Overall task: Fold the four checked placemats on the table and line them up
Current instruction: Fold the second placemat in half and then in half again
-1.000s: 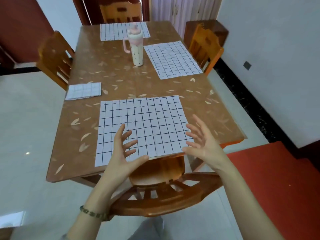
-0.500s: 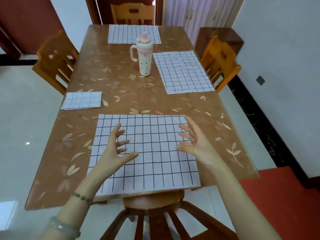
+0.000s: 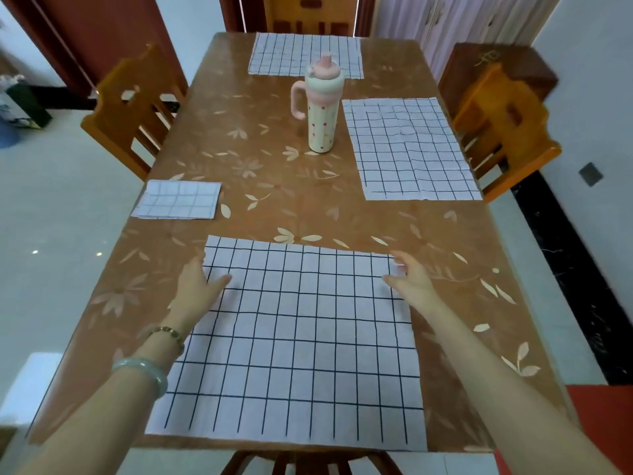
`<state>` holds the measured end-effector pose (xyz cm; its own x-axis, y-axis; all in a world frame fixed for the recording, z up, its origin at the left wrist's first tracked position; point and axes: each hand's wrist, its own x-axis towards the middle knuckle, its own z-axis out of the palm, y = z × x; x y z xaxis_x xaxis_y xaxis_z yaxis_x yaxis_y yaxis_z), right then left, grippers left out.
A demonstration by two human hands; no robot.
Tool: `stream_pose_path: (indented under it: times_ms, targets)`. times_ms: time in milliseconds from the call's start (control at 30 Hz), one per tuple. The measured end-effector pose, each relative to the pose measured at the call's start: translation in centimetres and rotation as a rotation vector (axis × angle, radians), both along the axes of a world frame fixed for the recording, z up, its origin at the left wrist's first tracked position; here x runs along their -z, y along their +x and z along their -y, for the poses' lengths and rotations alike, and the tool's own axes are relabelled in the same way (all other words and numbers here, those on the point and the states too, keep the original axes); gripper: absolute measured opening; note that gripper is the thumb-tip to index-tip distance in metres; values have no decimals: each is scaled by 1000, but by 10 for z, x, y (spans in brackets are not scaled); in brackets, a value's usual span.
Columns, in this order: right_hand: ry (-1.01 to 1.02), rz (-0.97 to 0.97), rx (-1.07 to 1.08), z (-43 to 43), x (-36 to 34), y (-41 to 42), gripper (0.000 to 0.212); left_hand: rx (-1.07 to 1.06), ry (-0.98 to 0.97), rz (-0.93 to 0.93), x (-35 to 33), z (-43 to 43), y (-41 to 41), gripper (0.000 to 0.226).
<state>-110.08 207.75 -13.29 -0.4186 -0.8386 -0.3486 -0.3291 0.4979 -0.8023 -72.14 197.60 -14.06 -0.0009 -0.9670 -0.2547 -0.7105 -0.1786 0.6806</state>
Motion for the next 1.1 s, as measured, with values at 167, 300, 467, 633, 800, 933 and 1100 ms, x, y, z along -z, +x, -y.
stream_pose_path:
  times_ms: [167, 300, 467, 633, 800, 933, 1100]
  targets:
    - [92, -366, -50, 28, 38, -24, 43, -15, -114, 186, 27, 40, 4, 43]
    - [187, -499, -170, 39, 43, -29, 50, 26, -36, 245, 39, 72, 9, 44]
    - [212, -489, -154, 45, 50, -32, 43, 5, 16, 268, 39, 86, 7, 56]
    - [219, -285, -62, 51, 40, -36, 18, -60, 37, 116, 36, 88, 3, 55]
    - [155, -128, 12, 46, 21, -44, 12, -99, 28, 26, 24, 83, 9, 30]
    - [22, -114, 73, 39, -6, -48, 8, -22, 35, -79, -9, 81, 14, 31]
    - [-146, -82, 191, 15, -40, -55, 7, 12, -28, -245, -54, 68, 18, 13]
